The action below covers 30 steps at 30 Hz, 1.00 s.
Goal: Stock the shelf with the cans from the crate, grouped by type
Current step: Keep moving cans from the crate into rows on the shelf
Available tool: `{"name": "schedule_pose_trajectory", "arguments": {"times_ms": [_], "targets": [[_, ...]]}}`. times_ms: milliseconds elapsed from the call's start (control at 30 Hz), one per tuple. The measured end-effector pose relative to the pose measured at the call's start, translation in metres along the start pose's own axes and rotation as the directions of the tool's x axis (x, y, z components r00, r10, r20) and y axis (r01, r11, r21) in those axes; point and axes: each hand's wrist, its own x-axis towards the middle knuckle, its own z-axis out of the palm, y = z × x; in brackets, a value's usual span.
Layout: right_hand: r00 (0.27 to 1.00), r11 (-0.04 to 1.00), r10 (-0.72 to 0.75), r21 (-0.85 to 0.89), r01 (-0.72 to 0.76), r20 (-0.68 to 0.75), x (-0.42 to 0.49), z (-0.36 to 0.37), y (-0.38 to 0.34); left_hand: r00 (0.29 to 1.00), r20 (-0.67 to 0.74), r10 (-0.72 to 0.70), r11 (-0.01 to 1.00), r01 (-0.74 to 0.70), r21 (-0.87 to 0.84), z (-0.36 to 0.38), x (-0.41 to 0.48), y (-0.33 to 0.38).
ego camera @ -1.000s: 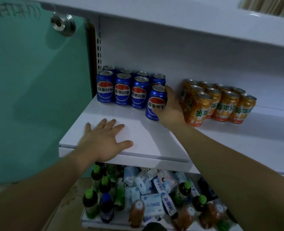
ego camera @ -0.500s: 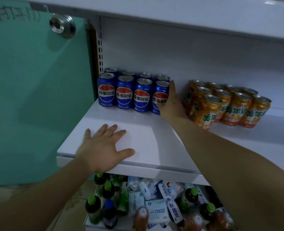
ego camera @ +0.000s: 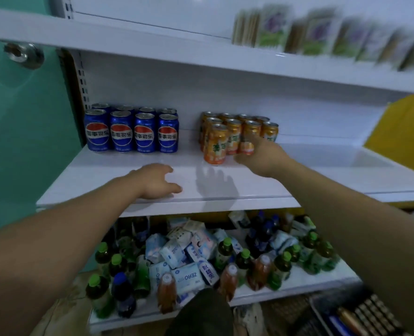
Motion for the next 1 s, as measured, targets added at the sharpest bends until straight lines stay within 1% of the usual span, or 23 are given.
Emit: {"name": "schedule_pose_trajectory", "arguments": {"times_ms": [33, 100, 200, 267, 367, 433, 533, 633, 700, 733, 833, 900, 1000], "targets": [[0.999, 0.999, 0.051, -0.010, -0.051, 0.004, -0.015, -0.010, 0.018, 0.996, 0.004, 0.094, 0.995, -0.093, -0.019, 0.004, 0.002, 0.033], [0.983, 0.983, 0.182, -0.042, -0.181, 0.024, -0.045, -0.025, 0.061, 0.962, 0.026, 0.270, 0.962, -0.269, -0.038, 0.020, 0.002, 0.102], [0.935, 0.932, 0.354, -0.080, -0.353, 0.001, -0.099, -0.043, 0.130, 0.865, 0.123, 0.486, 0.874, -0.484, -0.047, 0.056, -0.008, 0.197], [0.877, 0.875, 0.480, -0.073, -0.479, 0.000, -0.139, -0.052, 0.173, 0.792, 0.199, 0.577, 0.815, -0.576, -0.072, 0.087, -0.017, 0.249], [0.780, 0.777, 0.625, -0.076, -0.625, -0.029, -0.203, -0.060, 0.234, 0.691, 0.314, 0.651, 0.745, -0.660, -0.095, 0.140, -0.034, 0.314], [0.686, 0.684, 0.726, -0.053, -0.727, -0.044, -0.246, -0.061, 0.272, 0.622, 0.411, 0.667, 0.710, -0.698, -0.094, 0.174, -0.046, 0.350], [0.519, 0.518, 0.855, -0.020, -0.855, 0.003, -0.305, -0.052, 0.324, 0.524, 0.527, 0.669, 0.662, -0.743, -0.102, 0.224, -0.058, 0.400], [0.404, 0.403, 0.913, 0.030, -0.915, 0.055, -0.350, -0.034, 0.370, 0.444, 0.611, 0.656, 0.624, -0.774, -0.107, 0.276, -0.060, 0.439], [0.329, 0.329, 0.939, 0.017, -0.944, 0.097, -0.374, -0.017, 0.397, 0.407, 0.658, 0.633, 0.618, -0.778, -0.112, 0.313, -0.055, 0.461], [0.303, 0.303, 0.945, 0.016, -0.953, 0.127, -0.384, -0.008, 0.411, 0.398, 0.681, 0.614, 0.625, -0.773, -0.112, 0.331, -0.051, 0.470], [0.247, 0.233, 0.943, 0.086, -0.969, 0.222, -0.408, 0.024, 0.460, 0.379, 0.750, 0.542, 0.652, -0.752, -0.091, 0.387, -0.038, 0.498], [0.218, 0.214, 0.933, 0.045, -0.976, 0.285, -0.417, 0.044, 0.492, 0.364, 0.783, 0.505, 0.677, -0.729, -0.098, 0.426, -0.027, 0.514], [0.170, 0.168, 0.935, 0.037, -0.985, 0.312, -0.422, 0.082, 0.544, 0.363, 0.821, 0.441, 0.752, -0.648, -0.117, 0.486, -0.009, 0.533]]}}
